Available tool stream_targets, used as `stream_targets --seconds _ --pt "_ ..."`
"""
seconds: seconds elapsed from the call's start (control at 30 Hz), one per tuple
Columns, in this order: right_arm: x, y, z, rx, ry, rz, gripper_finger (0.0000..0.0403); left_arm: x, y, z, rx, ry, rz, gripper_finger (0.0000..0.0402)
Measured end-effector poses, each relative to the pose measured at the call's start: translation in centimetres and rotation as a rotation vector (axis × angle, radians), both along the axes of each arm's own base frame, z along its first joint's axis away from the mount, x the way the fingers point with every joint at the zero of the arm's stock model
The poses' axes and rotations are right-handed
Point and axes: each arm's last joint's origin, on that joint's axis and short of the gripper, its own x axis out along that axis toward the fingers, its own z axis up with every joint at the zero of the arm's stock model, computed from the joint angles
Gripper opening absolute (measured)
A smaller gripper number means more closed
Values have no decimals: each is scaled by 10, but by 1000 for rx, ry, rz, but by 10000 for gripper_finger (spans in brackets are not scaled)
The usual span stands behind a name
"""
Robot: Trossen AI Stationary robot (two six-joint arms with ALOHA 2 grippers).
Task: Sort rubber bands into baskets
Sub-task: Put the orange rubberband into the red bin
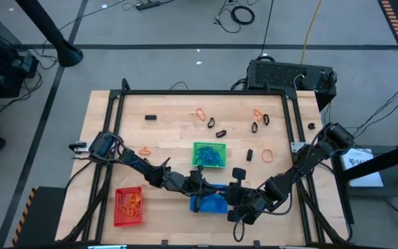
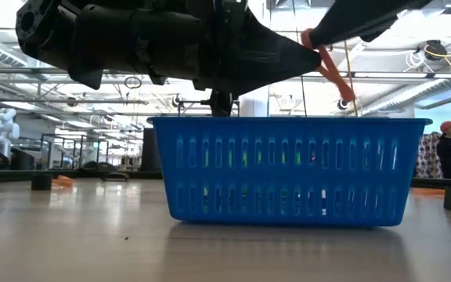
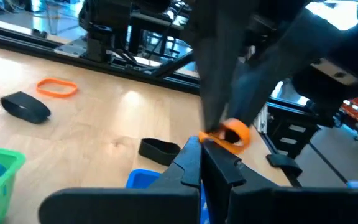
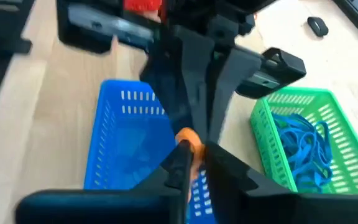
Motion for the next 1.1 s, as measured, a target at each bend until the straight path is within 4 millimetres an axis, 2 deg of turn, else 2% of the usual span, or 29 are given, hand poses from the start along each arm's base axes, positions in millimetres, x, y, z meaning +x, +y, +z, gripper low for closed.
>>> stream_targets --seconds 0.17,0.33,0.5,0.7,0.8,0.9,1.1 --pt "-4 0 -4 15 64 21 88 -4 -4 5 -34 58 -83 2" --pt "-7 4 -6 120 126 71 114 -23 -6 38 10 213 -130 2" --pt "-12 9 -7 177 158 71 118 -64 -3 79 26 434 -151 1" --pt "-21 11 -12 214 236 43 116 -131 5 105 -171 851 -161 1" --pt "-26 10 -14 229 293 19 116 -164 1 110 -202 1040 -183 1" --pt "-31 7 -17 216 339 -21 116 -189 -3 111 -212 1180 -134 1" --pt "-35 4 -19 217 372 -80 116 -215 -20 104 -238 1338 -41 1"
